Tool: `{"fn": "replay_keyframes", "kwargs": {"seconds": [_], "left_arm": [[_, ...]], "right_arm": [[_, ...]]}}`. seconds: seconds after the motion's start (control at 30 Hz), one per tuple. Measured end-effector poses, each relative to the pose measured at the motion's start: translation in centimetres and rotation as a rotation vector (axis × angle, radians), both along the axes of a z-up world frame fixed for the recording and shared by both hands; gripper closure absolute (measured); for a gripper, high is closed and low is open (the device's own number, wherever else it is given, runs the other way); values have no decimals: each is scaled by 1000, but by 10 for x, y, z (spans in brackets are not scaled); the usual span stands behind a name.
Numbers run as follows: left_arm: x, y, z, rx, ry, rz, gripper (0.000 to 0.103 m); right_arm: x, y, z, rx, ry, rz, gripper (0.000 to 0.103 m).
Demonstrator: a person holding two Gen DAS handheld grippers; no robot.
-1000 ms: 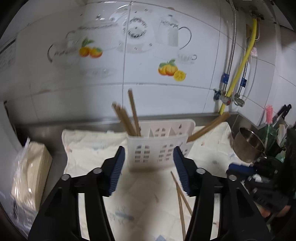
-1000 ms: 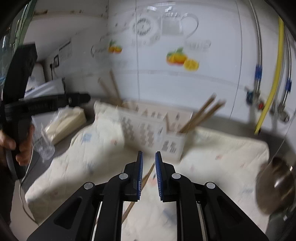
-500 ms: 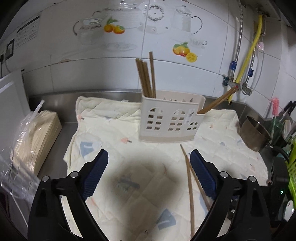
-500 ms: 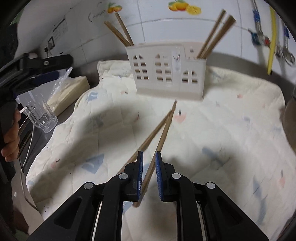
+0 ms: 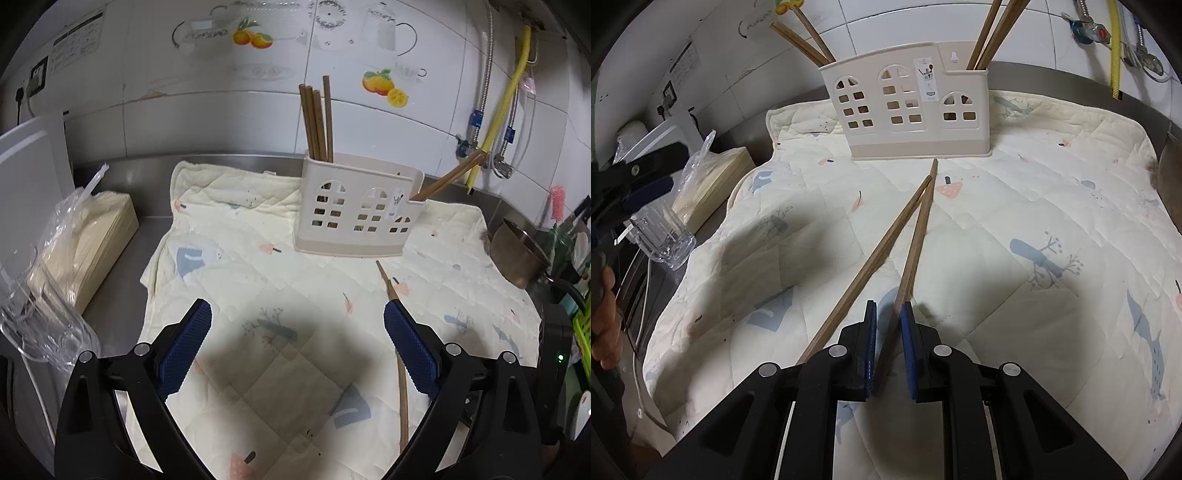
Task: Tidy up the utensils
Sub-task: 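Move both open tools back to the last chopsticks on the mat, then close the right tool on a chopstick while the left tool grasps the last chopstick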
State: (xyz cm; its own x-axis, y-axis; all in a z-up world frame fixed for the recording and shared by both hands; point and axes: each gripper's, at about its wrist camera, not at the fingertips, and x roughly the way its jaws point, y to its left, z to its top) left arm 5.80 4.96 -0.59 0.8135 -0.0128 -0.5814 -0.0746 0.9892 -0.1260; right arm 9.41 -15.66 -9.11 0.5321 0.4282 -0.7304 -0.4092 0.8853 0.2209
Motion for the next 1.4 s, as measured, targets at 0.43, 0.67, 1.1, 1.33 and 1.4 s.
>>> {"fn": "replay_keyframes", "kwargs": {"seconds": [0.43,0.67,1.1,1.33,1.4], "left_arm": [[-7,-1,-21,-14,45,-9,10],[-11,-13,-34,-13,77,-39,10],[-17,-56,-64,-27,151,-147,11],[-14,-81,-78,-38,195,-223,37],[-13,-87,-83,-37,210,-242,46]], "right_arm": [[2,3,-8,-18,12,-51,93],[1,-5,-5,-7,4,-64,95],[-10,-37,26,-13,-119,-79,96],[-20,-51,47,-18,-204,-77,97],[-23,-55,51,-12,-216,-76,97]]}}
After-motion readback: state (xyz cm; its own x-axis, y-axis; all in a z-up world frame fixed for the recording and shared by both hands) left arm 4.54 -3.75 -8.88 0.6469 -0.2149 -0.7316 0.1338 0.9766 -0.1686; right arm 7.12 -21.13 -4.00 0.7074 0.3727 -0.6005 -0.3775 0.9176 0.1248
